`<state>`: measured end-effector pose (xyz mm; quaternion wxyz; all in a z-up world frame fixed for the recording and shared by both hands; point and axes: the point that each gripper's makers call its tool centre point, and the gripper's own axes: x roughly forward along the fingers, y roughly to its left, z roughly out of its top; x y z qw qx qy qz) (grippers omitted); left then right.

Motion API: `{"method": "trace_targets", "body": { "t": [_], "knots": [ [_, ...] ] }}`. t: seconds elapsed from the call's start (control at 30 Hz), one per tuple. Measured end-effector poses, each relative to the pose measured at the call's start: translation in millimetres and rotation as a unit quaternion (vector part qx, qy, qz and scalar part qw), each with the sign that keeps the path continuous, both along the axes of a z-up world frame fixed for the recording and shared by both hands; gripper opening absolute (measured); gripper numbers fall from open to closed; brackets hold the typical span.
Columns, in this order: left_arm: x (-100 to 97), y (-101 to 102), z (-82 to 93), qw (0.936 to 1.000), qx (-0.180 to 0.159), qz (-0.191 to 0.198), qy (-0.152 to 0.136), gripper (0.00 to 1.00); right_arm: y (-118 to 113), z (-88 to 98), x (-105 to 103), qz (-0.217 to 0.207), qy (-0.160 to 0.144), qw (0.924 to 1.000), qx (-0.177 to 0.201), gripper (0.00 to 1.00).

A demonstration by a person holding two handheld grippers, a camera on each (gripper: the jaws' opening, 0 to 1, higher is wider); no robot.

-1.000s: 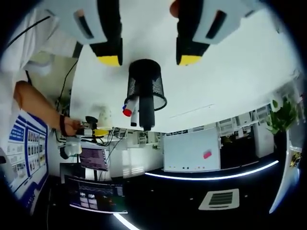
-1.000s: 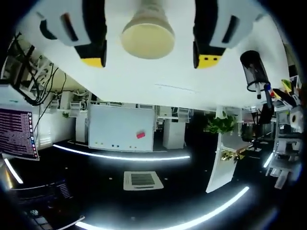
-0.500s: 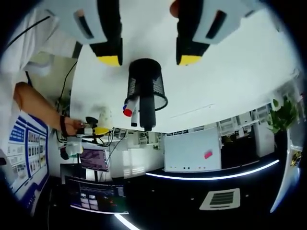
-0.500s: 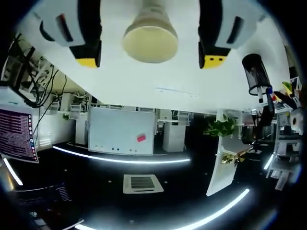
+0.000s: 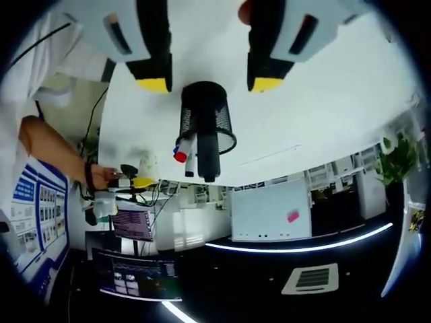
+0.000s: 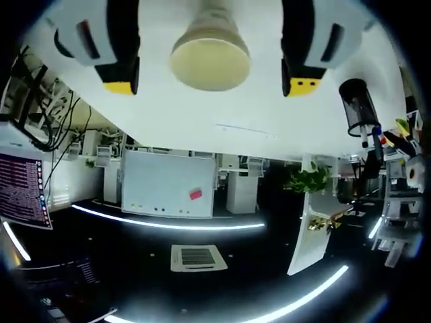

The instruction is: Place the scattered laser pointers and whiteboard markers into the pen holder and stack the scattered paper cups together

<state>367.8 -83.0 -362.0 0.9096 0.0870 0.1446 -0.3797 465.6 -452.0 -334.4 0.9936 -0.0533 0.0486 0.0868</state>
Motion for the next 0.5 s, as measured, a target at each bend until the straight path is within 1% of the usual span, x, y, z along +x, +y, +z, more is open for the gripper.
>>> {"method": "trace_targets", "body": {
  "t": [0.07,0.23,0.37,0.5],
  "knots": [
    [-0.1,-0.6,-0.7,1.0000,0.000,0.000,0.000,0.45,-1.3,-1.3,0.4,-0.003,0.001,1.0000,-0.005,0.86],
    [-0.3,-1.1,-1.4,1.0000,0.000,-0.001,0.001,0.45,-7.8,-0.5,1.5,-0.010,-0.001,0.9998,0.014,0.85],
    [0.6,0.4,-1.6,1.0000,-0.002,0.001,0.002,0.45,-3.6,-2.5,-1.2,-0.011,0.005,0.9998,0.018,0.85],
    [0.7,0.5,-2.2,1.0000,-0.002,0.001,0.002,0.45,-4.7,-6.5,-1.1,-0.011,0.009,0.9998,0.017,0.85]
  ]
}}
